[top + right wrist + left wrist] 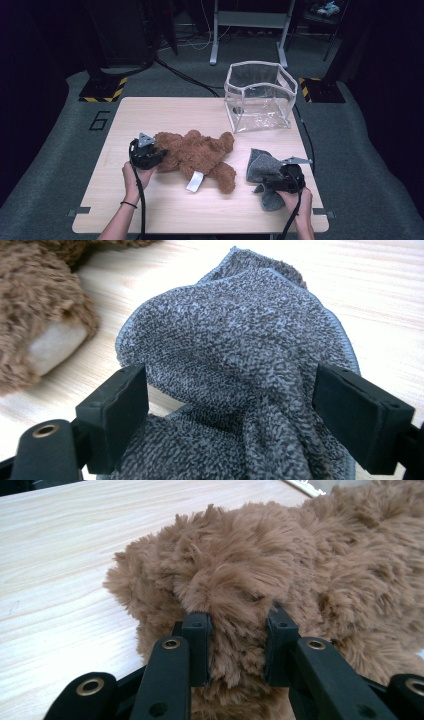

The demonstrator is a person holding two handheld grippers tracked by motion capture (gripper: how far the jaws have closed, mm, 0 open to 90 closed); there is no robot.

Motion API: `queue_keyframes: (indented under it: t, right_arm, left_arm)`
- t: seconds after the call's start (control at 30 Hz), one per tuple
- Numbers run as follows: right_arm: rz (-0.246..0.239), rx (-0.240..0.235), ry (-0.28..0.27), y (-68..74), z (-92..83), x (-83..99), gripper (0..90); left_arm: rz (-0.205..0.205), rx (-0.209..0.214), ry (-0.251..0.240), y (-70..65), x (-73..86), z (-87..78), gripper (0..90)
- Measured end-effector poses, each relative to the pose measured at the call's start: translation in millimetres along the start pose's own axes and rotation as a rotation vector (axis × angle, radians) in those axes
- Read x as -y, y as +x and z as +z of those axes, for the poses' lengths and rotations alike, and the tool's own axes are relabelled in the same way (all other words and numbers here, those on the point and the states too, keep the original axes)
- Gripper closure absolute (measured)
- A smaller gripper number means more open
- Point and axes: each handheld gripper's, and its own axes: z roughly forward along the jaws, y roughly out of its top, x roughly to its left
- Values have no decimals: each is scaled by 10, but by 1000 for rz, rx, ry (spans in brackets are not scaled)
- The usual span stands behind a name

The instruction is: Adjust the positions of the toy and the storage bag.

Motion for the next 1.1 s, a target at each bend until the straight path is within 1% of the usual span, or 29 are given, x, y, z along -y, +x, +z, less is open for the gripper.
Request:
queue_keyframes:
  t: [0.07,0.13,0.17,0.23,0.27,0.33,0.4,0.43,0.47,0.53,0.57,0.63,0.7,0.73,0.77,0.8,0.83,0.87,0.9,0.93,0.97,1.0,1.03,1.07,1.1]
  right_arm:
    - [17,-1,4,6,-1,6,145]
    - [-3,2,2,-15,4,12,144]
    - [6,4,5,-13,2,14,144]
    - [18,8,9,-7,-2,19,144]
    - [33,15,9,4,6,17,143]
    - [20,23,11,-8,26,20,142]
    - [16,43,17,-1,45,19,141]
    - [3,45,12,-4,56,20,141]
    - [9,49,17,12,64,19,140]
    - [-1,63,25,27,94,19,140]
    - [-12,59,24,31,117,21,142]
    - [-16,77,44,56,163,27,160]
    - [-32,85,68,67,222,39,212]
    - [-34,93,77,73,249,46,268]
    - [-35,104,89,84,272,54,315]
    - [-45,108,96,81,291,62,349]
    - [-53,111,95,71,299,67,399]
    - [-50,116,97,65,304,73,445]
    - [-42,122,93,62,297,76,499]
    - [-51,127,94,45,290,79,542]
    - [-44,127,96,39,279,83,586]
    - [-40,132,93,28,270,91,613]
    - [-45,127,96,6,256,100,649]
    - [-43,127,94,-8,244,112,662]
    - [-30,129,96,-18,228,126,676]
  left_arm:
    - [-1,0,0,37,7,-13,704]
    - [-3,0,0,81,13,-25,704]
    - [-11,-1,-9,92,17,-24,704]
    - [-23,0,-8,140,24,-36,704]
    - [-24,-7,-7,166,26,-44,705]
    - [-25,-16,-7,209,29,-56,705]
    - [-29,-22,-1,256,30,-69,705]
    - [-29,-27,-4,281,31,-72,705]
    - [-28,-31,1,309,29,-79,705]
    - [-30,-44,1,363,29,-86,704]
    - [-33,-44,7,393,26,-95,704]
    - [-37,-51,10,451,28,-109,704]
    - [-44,-63,5,505,35,-118,704]
    - [-43,-60,15,540,36,-133,704]
    - [-51,-67,9,567,42,-137,704]
    - [-52,-66,16,590,42,-148,704]
    - [-54,-69,16,627,48,-157,705]
    - [-61,-75,11,652,53,-159,705]
    - [-61,-70,20,685,53,-172,705]
    - [-66,-76,16,710,55,-172,705]
    - [-71,-75,19,734,54,-178,705]
    - [-71,-78,20,758,55,-182,706]
    - [-76,-81,17,780,56,-183,706]
    - [-77,-79,23,803,55,-190,706]
    - [-80,-78,25,824,54,-192,706]
